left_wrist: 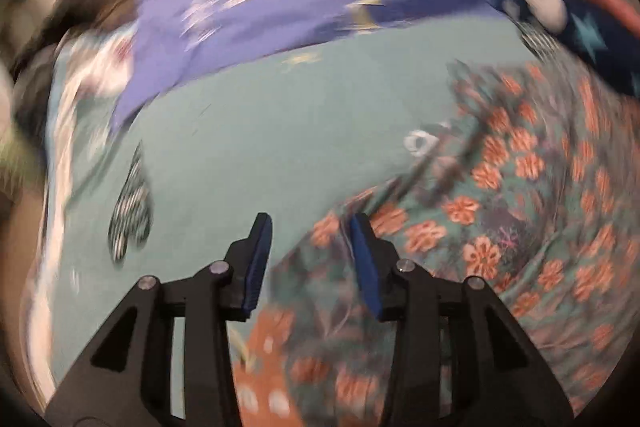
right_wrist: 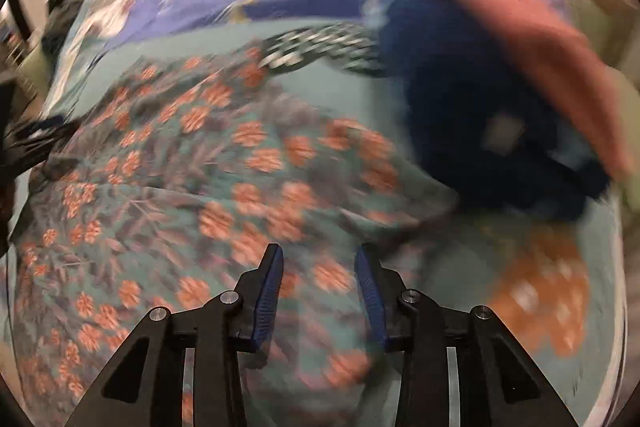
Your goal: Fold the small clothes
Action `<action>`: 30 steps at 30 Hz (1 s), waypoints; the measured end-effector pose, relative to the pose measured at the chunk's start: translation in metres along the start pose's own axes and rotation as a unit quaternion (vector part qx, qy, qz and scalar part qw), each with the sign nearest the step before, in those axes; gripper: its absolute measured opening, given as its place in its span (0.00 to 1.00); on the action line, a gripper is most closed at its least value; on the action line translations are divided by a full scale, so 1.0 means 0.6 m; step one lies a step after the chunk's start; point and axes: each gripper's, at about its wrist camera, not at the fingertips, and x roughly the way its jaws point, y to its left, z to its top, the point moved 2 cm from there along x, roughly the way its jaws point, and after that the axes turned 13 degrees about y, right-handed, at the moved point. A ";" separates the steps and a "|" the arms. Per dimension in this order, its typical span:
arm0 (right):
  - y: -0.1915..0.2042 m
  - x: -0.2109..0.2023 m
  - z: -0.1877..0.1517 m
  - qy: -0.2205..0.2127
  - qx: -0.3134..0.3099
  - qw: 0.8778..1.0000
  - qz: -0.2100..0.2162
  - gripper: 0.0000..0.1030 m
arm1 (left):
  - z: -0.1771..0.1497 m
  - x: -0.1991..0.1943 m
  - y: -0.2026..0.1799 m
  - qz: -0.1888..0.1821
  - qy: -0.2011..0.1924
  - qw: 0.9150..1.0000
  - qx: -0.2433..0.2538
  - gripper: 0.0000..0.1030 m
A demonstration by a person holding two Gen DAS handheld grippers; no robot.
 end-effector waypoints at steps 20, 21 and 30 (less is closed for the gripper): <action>-0.010 -0.134 -0.390 -0.028 0.046 0.991 0.123 0.46 | -0.429 -0.219 0.031 -0.120 -0.073 0.988 -0.060 0.56; -0.005 -0.139 -0.406 -0.031 0.044 0.990 0.127 0.46 | -0.443 -0.219 0.031 -0.123 -0.072 0.988 -0.066 0.56; -0.001 -0.136 -0.540 -0.024 0.061 0.986 0.154 0.46 | -0.578 -0.210 0.030 -0.163 -0.070 0.975 -0.131 0.56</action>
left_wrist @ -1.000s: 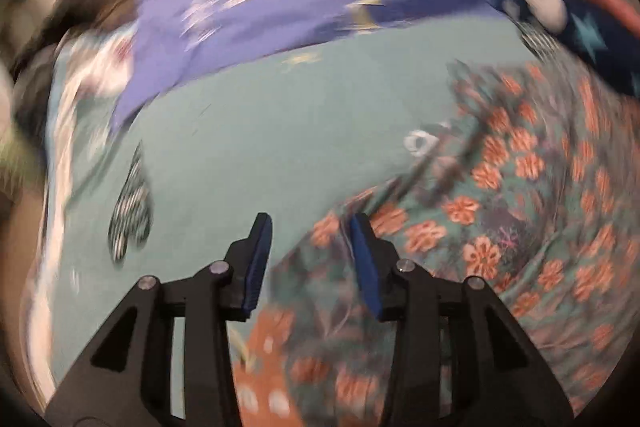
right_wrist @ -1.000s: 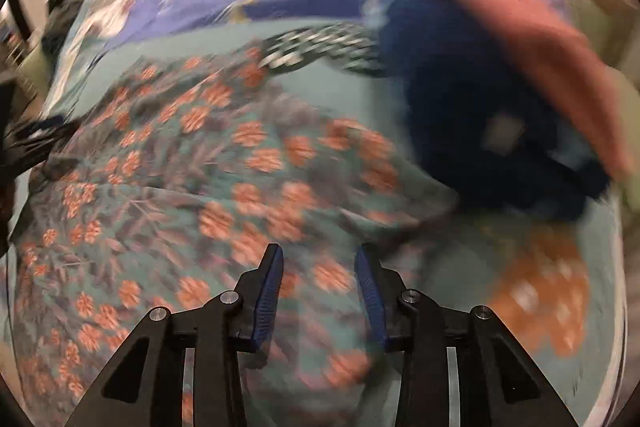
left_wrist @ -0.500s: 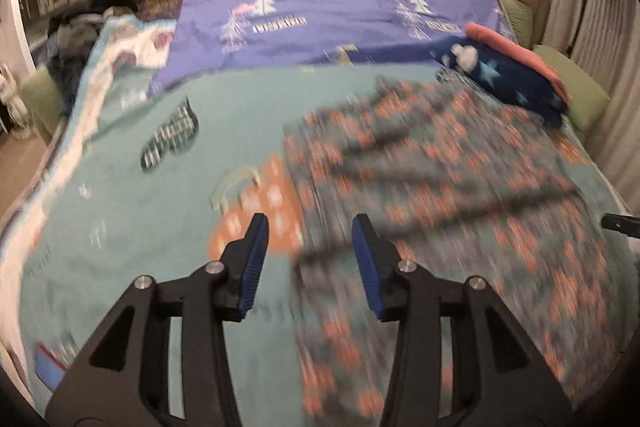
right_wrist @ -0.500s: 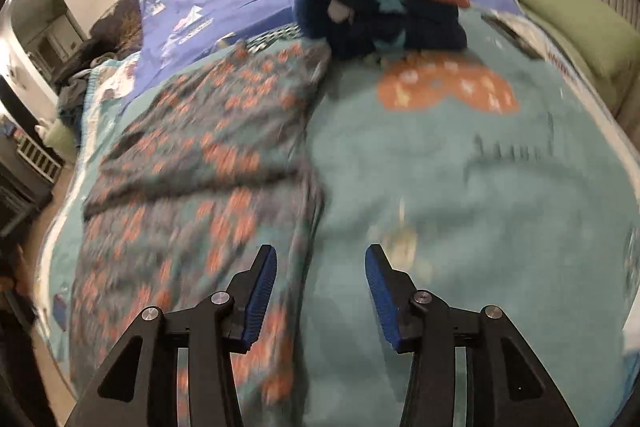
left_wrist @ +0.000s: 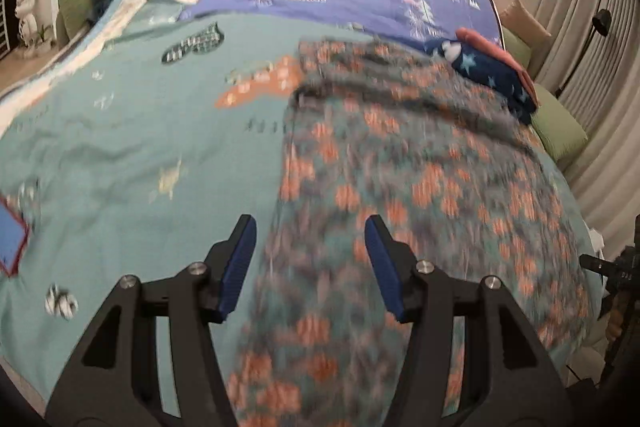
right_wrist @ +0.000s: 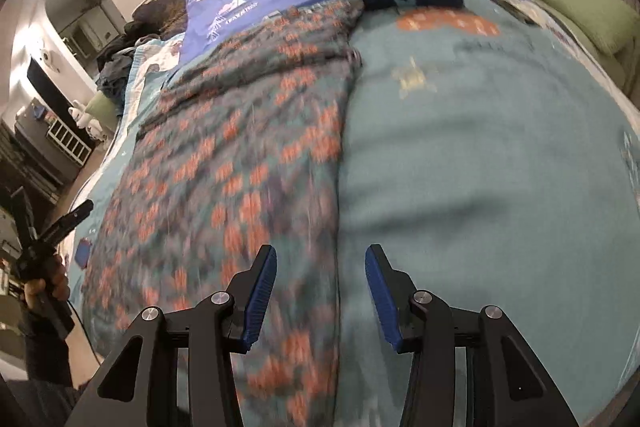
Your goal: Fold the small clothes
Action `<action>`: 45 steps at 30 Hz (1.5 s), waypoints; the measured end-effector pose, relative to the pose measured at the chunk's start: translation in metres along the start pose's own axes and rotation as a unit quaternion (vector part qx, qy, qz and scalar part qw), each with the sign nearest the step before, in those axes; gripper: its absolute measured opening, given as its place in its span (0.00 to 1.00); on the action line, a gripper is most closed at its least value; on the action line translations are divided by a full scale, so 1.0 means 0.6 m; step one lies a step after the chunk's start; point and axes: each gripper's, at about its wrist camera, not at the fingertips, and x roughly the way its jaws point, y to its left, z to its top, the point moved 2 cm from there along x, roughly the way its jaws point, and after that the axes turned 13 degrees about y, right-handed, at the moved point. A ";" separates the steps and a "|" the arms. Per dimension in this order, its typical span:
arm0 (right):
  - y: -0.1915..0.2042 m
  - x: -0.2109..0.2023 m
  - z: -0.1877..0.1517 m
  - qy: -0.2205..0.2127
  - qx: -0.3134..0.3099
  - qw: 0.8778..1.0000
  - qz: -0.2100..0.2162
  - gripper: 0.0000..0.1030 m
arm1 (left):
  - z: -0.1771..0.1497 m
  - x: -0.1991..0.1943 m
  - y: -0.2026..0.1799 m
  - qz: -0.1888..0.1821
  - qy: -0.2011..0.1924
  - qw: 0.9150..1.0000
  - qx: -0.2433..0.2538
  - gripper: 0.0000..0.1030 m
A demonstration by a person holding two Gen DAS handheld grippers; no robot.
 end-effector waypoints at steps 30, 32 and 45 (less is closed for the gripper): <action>-0.019 -0.034 -0.110 0.003 0.015 0.999 0.041 0.46 | -0.155 -0.032 0.011 0.009 0.036 0.999 0.005 0.58; -0.017 -0.021 -0.112 0.016 0.018 0.999 0.047 0.46 | -0.158 -0.029 0.005 0.020 0.033 0.999 0.011 0.60; -0.005 -0.006 -0.104 0.032 -0.004 0.998 0.047 0.48 | -0.156 -0.022 0.016 0.006 0.035 0.999 0.007 0.68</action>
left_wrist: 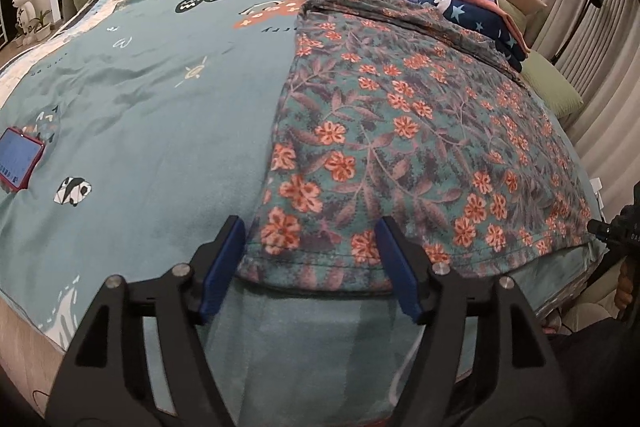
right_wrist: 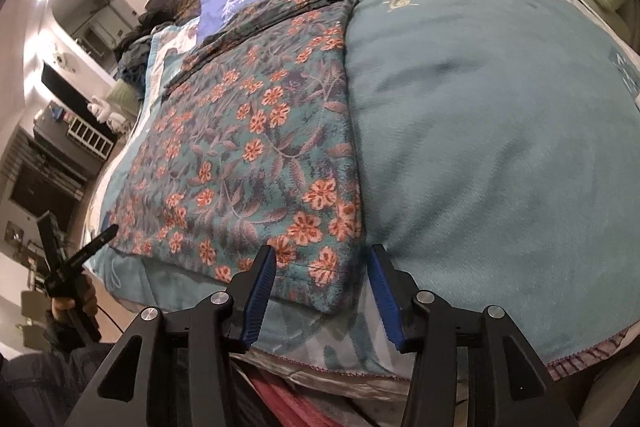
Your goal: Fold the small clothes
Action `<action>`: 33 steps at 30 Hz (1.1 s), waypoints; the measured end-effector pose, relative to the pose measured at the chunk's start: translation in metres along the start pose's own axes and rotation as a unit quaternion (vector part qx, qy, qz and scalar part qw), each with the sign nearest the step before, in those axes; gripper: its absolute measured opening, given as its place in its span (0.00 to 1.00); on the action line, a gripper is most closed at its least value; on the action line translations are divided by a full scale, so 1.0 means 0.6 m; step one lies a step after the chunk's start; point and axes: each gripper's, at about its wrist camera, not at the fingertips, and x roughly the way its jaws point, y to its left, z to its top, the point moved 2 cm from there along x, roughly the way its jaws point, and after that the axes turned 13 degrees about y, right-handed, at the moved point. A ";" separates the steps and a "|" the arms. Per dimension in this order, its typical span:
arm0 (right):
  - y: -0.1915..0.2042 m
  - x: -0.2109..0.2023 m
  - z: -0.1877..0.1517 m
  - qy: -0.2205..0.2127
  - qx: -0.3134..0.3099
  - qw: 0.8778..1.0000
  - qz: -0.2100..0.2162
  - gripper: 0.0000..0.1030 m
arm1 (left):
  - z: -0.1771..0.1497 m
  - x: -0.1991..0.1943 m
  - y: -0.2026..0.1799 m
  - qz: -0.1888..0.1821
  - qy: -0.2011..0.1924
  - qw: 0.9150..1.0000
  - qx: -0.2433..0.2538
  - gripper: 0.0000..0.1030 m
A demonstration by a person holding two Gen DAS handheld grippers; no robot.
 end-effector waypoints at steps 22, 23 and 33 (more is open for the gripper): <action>0.004 -0.049 0.044 -0.046 0.004 0.980 0.195 0.07 | 0.048 -0.077 0.015 -0.134 -0.061 0.989 0.006 0.09; 0.007 -0.056 0.050 -0.053 0.001 0.978 0.203 0.07 | 0.059 -0.090 0.012 -0.143 -0.075 0.987 0.008 0.09; 0.040 -0.154 0.145 -0.149 -0.034 0.950 0.271 0.07 | 0.194 -0.180 -0.025 -0.130 -0.153 0.979 0.028 0.09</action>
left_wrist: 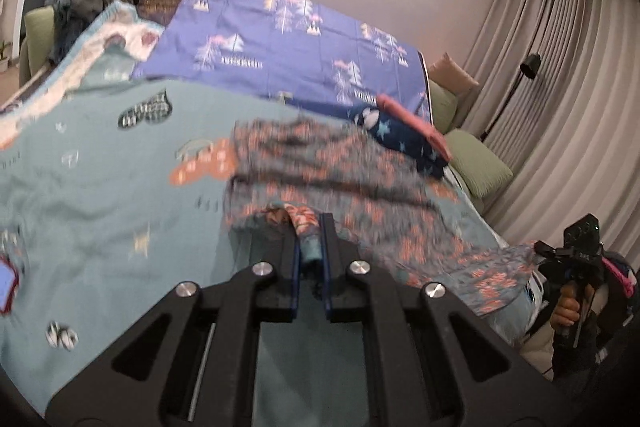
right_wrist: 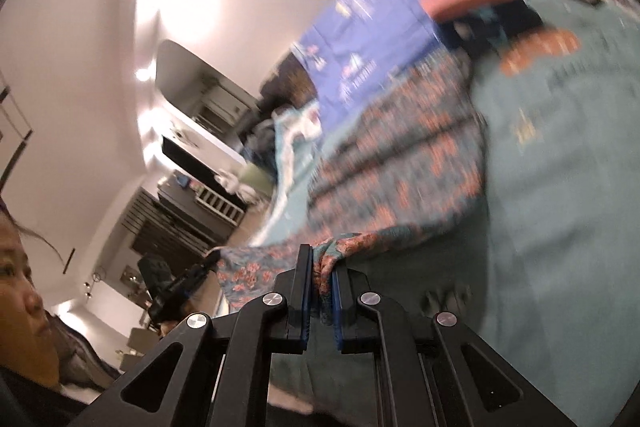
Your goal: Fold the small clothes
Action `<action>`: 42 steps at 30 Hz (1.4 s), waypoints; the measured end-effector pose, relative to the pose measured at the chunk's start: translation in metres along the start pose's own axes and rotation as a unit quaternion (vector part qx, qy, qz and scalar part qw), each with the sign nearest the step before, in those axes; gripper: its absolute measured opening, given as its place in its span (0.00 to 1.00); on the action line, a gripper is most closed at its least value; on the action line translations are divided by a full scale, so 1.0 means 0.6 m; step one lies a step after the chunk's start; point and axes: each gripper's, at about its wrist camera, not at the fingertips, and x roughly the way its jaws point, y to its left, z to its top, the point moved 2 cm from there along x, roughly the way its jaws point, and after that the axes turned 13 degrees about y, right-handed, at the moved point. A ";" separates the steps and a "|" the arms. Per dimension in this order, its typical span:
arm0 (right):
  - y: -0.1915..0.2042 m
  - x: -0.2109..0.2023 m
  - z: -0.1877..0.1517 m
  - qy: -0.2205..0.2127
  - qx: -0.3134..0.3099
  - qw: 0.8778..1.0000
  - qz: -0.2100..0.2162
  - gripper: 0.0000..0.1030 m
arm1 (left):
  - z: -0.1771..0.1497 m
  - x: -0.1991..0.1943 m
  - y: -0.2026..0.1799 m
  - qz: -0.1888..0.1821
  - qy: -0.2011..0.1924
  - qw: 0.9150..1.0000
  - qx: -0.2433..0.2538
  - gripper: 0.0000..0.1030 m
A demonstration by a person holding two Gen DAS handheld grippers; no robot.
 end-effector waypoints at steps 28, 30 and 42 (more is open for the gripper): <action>-0.038 0.123 0.400 -0.095 -0.045 0.983 -0.149 0.07 | 0.363 0.231 -0.017 0.098 -0.049 0.993 -0.039 0.09; -0.061 0.150 0.424 -0.089 -0.044 0.980 -0.171 0.07 | 0.373 0.260 -0.007 0.104 -0.043 0.993 -0.042 0.09; -0.184 0.296 0.473 -0.022 -0.039 0.956 -0.290 0.07 | 0.380 0.459 0.068 0.135 0.049 0.988 -0.052 0.09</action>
